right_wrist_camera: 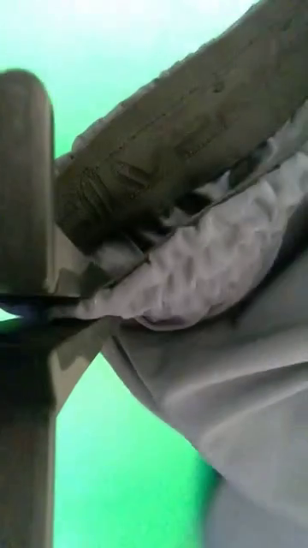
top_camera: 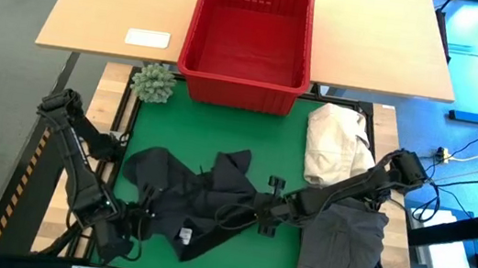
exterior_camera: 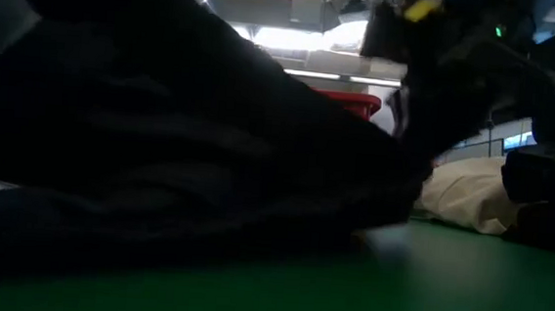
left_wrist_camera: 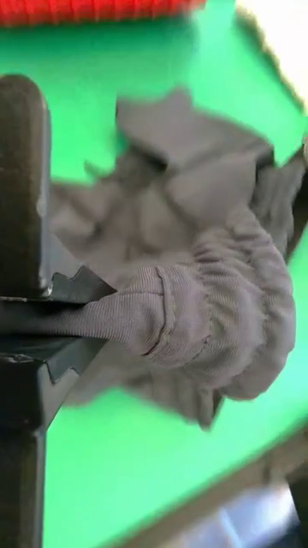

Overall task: Fold laundry
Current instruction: Fold the gray short

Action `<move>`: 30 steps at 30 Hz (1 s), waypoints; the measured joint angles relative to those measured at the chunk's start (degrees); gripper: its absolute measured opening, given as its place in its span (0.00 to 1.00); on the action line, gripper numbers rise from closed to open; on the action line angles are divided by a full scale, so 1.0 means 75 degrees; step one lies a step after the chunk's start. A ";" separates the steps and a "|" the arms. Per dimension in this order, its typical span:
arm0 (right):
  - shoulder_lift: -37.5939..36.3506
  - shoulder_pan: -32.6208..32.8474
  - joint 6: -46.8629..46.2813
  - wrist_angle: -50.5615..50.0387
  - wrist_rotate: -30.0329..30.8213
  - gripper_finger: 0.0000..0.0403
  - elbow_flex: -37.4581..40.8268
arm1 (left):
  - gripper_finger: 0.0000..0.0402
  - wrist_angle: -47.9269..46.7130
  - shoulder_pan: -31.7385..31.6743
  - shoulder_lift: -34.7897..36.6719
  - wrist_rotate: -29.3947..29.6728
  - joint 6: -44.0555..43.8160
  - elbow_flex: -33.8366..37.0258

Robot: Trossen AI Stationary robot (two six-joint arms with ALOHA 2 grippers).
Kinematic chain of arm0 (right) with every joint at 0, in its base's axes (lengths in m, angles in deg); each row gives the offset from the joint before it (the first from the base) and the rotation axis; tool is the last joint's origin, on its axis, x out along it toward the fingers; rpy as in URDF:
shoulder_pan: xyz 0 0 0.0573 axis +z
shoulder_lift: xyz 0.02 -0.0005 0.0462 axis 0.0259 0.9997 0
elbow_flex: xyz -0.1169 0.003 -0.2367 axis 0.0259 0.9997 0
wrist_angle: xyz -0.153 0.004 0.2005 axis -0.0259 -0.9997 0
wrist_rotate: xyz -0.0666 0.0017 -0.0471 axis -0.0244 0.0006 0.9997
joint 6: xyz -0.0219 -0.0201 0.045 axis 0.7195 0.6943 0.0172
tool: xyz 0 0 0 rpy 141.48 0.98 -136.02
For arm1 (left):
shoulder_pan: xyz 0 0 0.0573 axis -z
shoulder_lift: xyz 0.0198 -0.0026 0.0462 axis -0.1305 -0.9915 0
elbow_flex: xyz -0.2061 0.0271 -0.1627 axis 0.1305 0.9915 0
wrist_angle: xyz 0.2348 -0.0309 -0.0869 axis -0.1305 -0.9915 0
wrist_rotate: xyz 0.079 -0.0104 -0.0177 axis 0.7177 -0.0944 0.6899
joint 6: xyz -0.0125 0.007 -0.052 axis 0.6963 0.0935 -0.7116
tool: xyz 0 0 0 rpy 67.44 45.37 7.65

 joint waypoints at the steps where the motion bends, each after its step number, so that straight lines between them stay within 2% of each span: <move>1: -0.0001 0.0000 0.0162 -0.0327 0.0144 0.03 -0.0231 | 0.04 -0.0097 -0.0031 0.0000 0.0197 0.0148 0.0000; 5: -0.0097 0.0000 0.0350 -0.2055 0.1027 0.06 -0.1337 | 0.04 -0.0397 -0.0217 0.0172 0.0683 0.0324 0.0003; 8: -0.0372 0.0000 0.0574 -0.2889 0.1610 0.03 -0.2070 | 0.04 -0.0447 -0.0306 0.0581 0.1243 0.0300 0.0003; 14: -0.1670 -0.0201 0.1423 -0.2708 0.1901 0.03 -0.2250 | 0.03 -0.0391 -0.0198 0.1827 0.2624 0.0526 0.0003; 20: -0.3013 -0.0745 0.2195 -0.1952 0.1800 0.02 -0.2250 | 0.03 0.0068 -0.0205 0.3232 0.3891 0.1563 0.0003; 25: -0.3831 -0.1414 0.2713 -0.1356 0.1446 0.01 -0.2250 | 0.03 0.0806 -0.0546 0.4097 0.4025 0.2953 0.0003; 30: -0.4227 -0.2234 0.2974 -0.0934 0.0998 0.01 -0.2250 | 0.03 0.1651 -0.1072 0.4745 0.3954 0.4294 0.0003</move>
